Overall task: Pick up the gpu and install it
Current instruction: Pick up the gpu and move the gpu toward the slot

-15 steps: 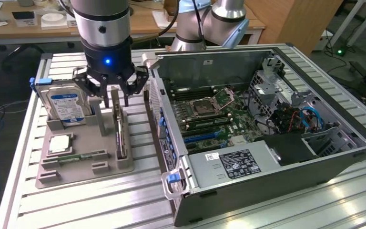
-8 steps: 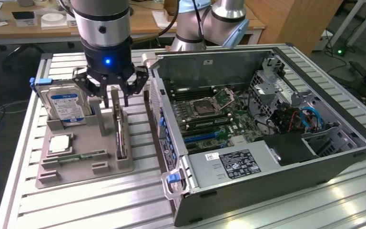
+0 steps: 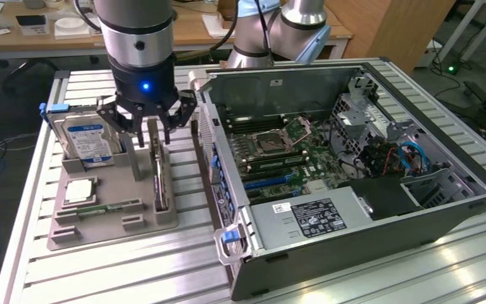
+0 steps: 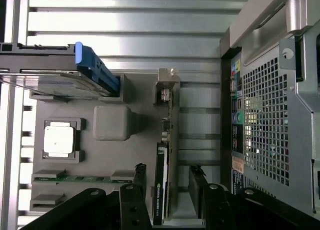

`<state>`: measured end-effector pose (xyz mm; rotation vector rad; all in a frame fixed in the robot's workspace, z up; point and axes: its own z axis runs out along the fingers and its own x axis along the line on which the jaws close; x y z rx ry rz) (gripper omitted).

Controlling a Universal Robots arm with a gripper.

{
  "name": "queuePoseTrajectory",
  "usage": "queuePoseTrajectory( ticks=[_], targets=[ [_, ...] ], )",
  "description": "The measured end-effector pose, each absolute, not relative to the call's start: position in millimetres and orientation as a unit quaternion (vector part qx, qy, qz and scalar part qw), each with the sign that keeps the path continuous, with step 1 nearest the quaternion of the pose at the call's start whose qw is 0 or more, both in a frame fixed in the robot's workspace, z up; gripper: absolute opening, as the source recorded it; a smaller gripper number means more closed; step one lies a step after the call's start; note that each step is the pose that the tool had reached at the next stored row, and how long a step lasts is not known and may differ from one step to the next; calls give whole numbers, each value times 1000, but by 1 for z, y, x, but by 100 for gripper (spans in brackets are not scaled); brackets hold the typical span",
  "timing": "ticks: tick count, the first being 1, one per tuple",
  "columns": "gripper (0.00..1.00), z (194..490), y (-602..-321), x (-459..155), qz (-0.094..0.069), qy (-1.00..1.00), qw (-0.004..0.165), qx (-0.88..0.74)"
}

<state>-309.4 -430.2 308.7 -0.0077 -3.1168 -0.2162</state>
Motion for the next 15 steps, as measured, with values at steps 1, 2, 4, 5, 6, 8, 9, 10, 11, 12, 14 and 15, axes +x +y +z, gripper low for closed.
queuePoseTrajectory(
  ticks=[1,2,4,5,6,8,9,10,11,12,14,15],
  targets=[
    [47,307,-431,-309,-69,-998,9,-2],
    [47,305,-432,-309,-69,-998,9,-2],
    [47,303,-435,-310,-69,-998,9,-2],
    [48,301,-436,-310,-69,-998,8,-2],
    [48,299,-437,-310,-69,-998,9,-2],
    [55,295,-437,-310,-69,-998,9,-2],
    [55,294,-438,-310,-69,-998,9,-2],
    [55,292,-438,-310,-69,-998,9,-2],
    [55,290,-438,-310,-69,-998,9,-2],
    [55,288,-438,-310,-68,-998,9,-2],
    [55,286,-438,-309,-66,-998,8,-2],
    [55,284,-438,-310,-65,-998,8,-2]
  ],
)
